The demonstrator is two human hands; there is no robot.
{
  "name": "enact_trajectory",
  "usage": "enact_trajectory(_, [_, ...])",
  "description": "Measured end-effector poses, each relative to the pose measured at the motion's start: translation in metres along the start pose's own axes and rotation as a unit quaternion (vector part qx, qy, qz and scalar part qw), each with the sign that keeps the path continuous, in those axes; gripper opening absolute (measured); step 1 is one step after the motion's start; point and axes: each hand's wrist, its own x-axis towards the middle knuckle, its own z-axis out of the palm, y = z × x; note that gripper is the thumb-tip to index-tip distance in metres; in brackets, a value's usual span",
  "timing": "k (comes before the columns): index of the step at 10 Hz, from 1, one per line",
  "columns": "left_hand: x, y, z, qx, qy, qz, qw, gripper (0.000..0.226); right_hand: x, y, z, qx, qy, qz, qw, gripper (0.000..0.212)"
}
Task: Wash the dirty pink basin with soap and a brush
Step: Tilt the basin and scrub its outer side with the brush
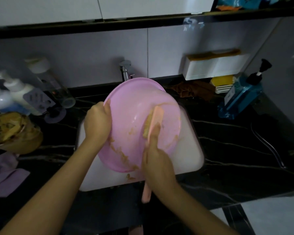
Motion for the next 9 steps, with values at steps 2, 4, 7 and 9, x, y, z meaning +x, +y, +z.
enact_trajectory(2, [-0.005, 0.000, 0.002, -0.011, 0.003, -0.002, 1.000, 0.036, 0.014, 0.009, -0.011, 0.118, 0.052, 0.053, 0.990, 0.063])
enact_trajectory(4, [0.003, -0.025, -0.004, -0.041, -0.001, -0.026, 0.999, 0.043, 0.043, 0.015, -0.007, -0.027, 0.042, 0.059, 0.997, 0.077])
enact_trajectory(7, [0.002, -0.030, -0.002, -0.039, 0.009, -0.036, 0.999, 0.042, 0.004, -0.005, 0.020, -0.016, -0.011, 0.018, 1.000, 0.081])
enact_trajectory(9, [-0.002, -0.023, 0.001, -0.042, 0.016, -0.034, 0.998, 0.040, -0.011, 0.007, 0.015, 0.072, 0.035, 0.122, 0.989, 0.074])
